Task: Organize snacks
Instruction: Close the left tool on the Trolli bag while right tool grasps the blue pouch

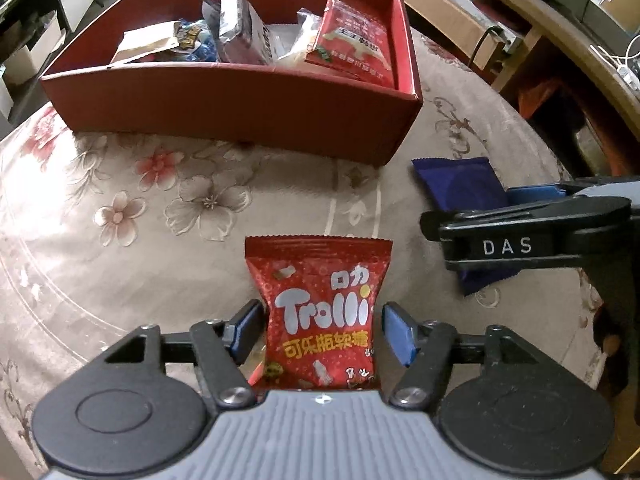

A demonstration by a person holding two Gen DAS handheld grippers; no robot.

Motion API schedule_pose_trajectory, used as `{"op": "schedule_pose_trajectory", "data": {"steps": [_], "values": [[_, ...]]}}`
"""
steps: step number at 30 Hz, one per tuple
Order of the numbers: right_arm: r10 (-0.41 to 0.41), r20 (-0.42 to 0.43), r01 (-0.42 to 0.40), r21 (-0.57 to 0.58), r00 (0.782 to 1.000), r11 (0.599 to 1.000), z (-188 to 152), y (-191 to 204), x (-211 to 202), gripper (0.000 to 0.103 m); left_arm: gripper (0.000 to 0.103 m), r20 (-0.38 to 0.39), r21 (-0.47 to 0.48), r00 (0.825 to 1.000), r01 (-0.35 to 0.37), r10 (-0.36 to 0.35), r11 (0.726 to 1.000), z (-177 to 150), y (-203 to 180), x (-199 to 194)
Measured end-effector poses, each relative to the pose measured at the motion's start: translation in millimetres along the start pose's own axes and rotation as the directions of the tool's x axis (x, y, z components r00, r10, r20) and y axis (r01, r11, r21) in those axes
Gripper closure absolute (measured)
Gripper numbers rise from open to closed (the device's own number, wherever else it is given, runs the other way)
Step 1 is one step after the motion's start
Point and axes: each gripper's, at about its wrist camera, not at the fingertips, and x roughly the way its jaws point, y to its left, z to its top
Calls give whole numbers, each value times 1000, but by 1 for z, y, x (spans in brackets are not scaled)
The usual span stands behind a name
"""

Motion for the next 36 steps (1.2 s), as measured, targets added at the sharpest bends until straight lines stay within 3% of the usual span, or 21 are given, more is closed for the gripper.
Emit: {"op": "schedule_pose_trajectory", "data": {"steps": [3, 6, 8, 11, 13, 14, 19, 36], "values": [[29, -14, -28, 14, 999, 999, 2, -1, 3, 0, 35, 5, 30, 1000, -8, 8, 1000, -2, -2, 1], [-10, -33, 9, -46, 999, 999, -1, 8, 9, 0, 38, 13, 35, 1000, -24, 23, 999, -4, -3, 0], [-34, -31, 32, -75, 999, 997, -5, 15, 9, 0, 46, 12, 40, 999, -40, 40, 998, -5, -4, -1], [-41, -30, 39, -68, 999, 997, -13, 15, 1, 10, 49, 8, 38, 999, -46, 46, 998, -7, -2, -3], [-43, -21, 42, -49, 999, 998, -17, 15, -5, 27, 49, 9, 34, 999, -50, 50, 998, -9, -1, -5], [-45, -14, 45, -41, 999, 998, -19, 15, -9, 28, 50, 8, 33, 999, -52, 51, 998, -10, -1, -5], [-73, -2, 73, -35, 997, 997, -27, 24, -19, 29, 51, 4, 20, 999, -49, 48, 999, -17, 5, -10], [-42, 117, 46, -27, 992, 999, -46, 57, -64, 29, 52, 68, -48, 996, -45, 49, 998, -30, 30, -45]]}}
